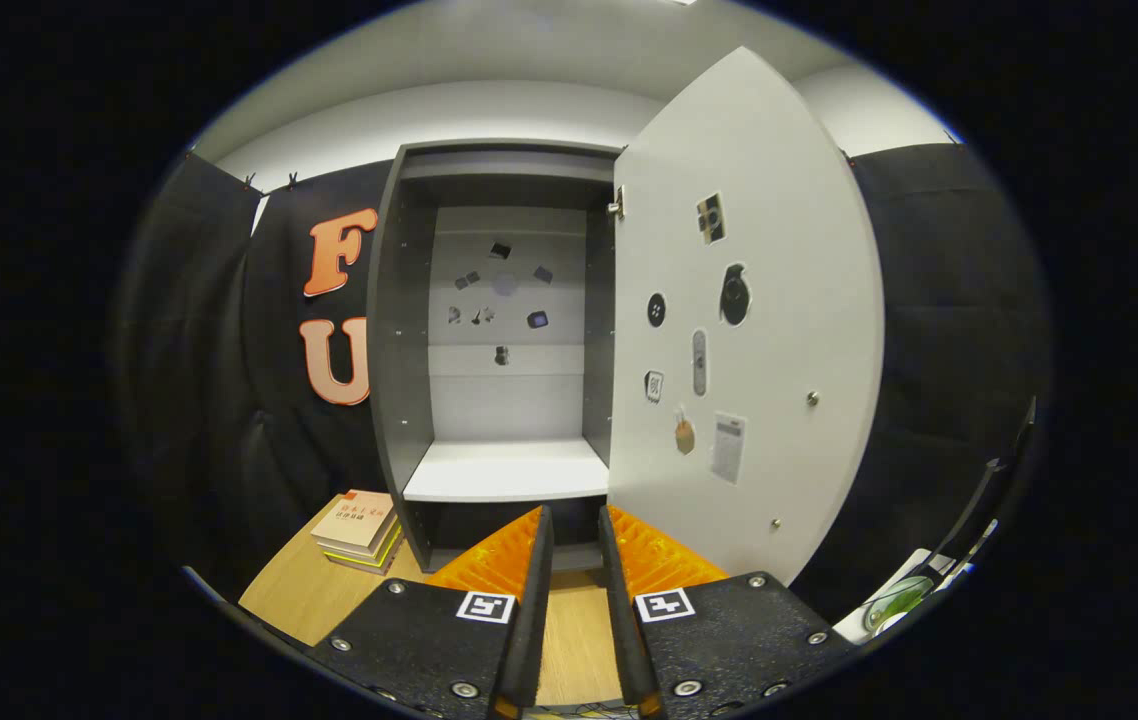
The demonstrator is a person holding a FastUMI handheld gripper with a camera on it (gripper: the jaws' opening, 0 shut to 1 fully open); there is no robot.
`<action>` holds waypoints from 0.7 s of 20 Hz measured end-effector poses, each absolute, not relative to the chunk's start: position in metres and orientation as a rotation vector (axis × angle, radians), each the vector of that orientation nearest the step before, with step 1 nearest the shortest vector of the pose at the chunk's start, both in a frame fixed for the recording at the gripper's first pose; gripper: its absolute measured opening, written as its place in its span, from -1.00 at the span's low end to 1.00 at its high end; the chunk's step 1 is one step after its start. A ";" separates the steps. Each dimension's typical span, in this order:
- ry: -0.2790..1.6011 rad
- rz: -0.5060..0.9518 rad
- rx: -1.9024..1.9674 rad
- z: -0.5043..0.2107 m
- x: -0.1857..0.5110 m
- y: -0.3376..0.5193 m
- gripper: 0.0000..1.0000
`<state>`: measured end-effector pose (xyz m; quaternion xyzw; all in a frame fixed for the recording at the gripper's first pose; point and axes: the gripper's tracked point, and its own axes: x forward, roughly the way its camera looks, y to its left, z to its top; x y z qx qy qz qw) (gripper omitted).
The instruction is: Open the shoe cabinet door, grab the shoes and put them into the shoe cabinet, then close the shoe cabinet door.
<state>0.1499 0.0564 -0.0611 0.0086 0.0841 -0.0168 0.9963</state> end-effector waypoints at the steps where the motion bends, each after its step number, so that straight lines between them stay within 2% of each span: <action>1: 0.196 -0.015 0.020 -0.075 0.151 0.065 -0.40; 14: 0.665 0.086 0.122 -0.322 0.156 0.136 -0.39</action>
